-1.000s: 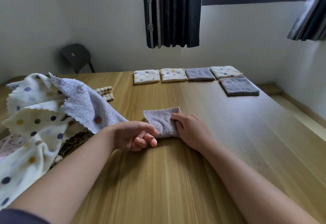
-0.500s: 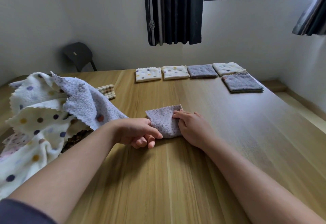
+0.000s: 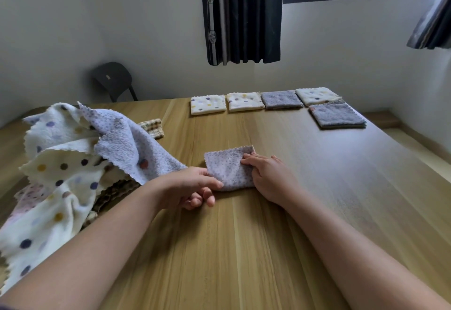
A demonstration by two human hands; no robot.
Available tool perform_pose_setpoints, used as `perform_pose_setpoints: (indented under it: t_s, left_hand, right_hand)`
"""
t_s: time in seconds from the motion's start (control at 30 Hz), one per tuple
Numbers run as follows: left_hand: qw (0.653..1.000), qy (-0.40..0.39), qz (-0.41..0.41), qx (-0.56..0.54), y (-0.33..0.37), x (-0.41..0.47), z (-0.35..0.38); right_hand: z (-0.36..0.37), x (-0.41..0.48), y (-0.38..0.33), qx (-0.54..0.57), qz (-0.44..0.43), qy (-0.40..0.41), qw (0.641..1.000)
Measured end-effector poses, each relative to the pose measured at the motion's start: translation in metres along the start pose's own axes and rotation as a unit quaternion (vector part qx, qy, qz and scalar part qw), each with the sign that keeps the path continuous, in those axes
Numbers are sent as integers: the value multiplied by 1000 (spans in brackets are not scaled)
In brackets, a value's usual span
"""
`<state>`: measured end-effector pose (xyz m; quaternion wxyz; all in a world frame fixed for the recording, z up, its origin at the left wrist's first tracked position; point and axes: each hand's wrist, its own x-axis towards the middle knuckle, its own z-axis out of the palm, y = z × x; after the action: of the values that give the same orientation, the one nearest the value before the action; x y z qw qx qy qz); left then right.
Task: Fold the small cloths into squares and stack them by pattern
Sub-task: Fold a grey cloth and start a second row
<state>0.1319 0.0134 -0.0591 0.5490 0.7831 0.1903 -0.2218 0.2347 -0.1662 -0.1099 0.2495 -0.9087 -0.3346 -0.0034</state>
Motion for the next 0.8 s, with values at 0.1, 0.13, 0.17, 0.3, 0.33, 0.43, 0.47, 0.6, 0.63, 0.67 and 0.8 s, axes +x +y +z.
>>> perform_pose_setpoints:
  t_s: [0.1, 0.13, 0.17, 0.3, 0.33, 0.43, 0.47, 0.6, 0.63, 0.67, 0.8]
  left_hand:
    - [1000, -27, 9, 11, 3, -1, 1]
    - [999, -24, 7, 23, 3, 0, -1]
    - [999, -17, 6, 35, 3, 0, -2]
    - [997, 6, -4, 70, 0, -3, -9]
    - [997, 16, -5, 73, 0, -4, -10]
    - [993, 72, -15, 98, -1, -3, -5]
    - [990, 91, -21, 107, -1, -3, -3]
    - [944, 234, -12, 231, -2, -4, 8]
    - [897, 318, 17, 306, -3, -5, 13]
    - [836, 396, 70, 373, -4, -6, 19]
    - [798, 351, 178, 456, -7, 6, 45]
  right_hand:
    - [2, -1, 1, -3, -2, -1, 1000]
    - [3, -2, 0, -2, -4, -1, 1000]
    - [2, -2, 0, -2, -5, -2, 1000]
    - [0, -1, 0, -2, -9, 1, 1000]
    - [-1, 0, 1, -3, -8, 2, 1000]
    - [0, 0, 0, -1, -6, 2, 1000]
    - [0, 0, -1, -2, -7, 0, 1000]
    - [0, -2, -1, -6, -13, -3, 1000]
    - [0, -2, -1, -9, -13, -3, 1000]
    - [-1, -2, 0, -13, -14, -2, 1000]
    - [-1, -3, -2, -23, -18, 8, 1000]
